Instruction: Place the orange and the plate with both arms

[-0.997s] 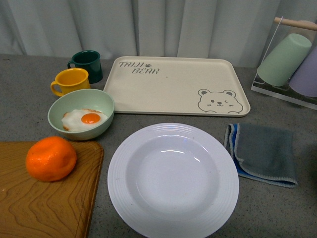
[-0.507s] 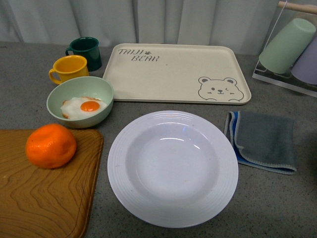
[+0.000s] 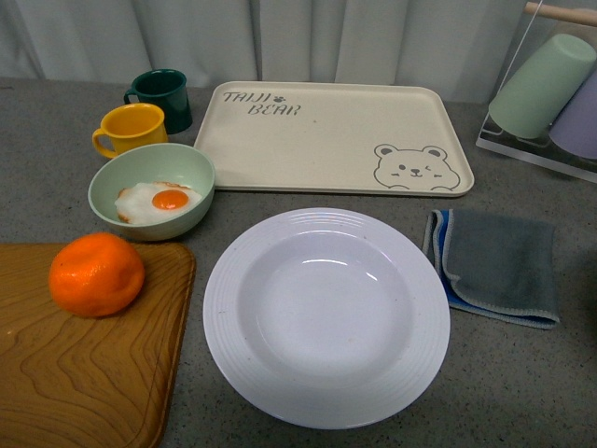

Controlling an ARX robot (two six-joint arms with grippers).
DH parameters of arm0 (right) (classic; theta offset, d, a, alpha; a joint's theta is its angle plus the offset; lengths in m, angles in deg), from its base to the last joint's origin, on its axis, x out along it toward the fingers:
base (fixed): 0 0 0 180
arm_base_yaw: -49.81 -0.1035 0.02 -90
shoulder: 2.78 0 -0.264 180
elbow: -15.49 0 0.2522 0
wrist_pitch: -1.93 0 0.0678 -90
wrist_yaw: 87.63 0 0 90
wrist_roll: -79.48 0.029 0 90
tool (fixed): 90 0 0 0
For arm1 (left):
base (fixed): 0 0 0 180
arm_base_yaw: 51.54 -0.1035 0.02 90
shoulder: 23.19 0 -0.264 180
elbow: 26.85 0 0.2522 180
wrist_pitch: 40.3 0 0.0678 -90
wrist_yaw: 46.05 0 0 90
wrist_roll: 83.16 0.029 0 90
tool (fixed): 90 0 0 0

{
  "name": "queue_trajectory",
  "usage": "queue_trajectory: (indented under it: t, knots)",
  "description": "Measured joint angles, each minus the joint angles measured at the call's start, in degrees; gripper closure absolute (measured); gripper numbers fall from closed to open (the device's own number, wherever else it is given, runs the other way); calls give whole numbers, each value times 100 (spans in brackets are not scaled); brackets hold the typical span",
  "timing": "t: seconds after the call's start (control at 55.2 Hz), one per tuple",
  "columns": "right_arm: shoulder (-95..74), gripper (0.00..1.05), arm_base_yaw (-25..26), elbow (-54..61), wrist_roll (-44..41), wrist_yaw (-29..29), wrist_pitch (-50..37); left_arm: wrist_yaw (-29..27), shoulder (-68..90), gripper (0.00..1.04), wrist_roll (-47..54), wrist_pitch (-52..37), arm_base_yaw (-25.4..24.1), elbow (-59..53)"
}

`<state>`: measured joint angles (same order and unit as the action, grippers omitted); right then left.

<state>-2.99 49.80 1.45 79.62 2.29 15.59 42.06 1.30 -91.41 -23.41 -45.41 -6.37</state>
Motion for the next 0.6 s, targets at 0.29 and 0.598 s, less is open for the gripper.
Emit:
queue_trajectory:
  t: [0.29,0.598]
  knots:
    - [0,9,2,0,0,0,0,476,3932,7,-258,-1818,503,901]
    - [0,9,0,0,0,0,0,807,6144,7,-186,-1650,356,1982]
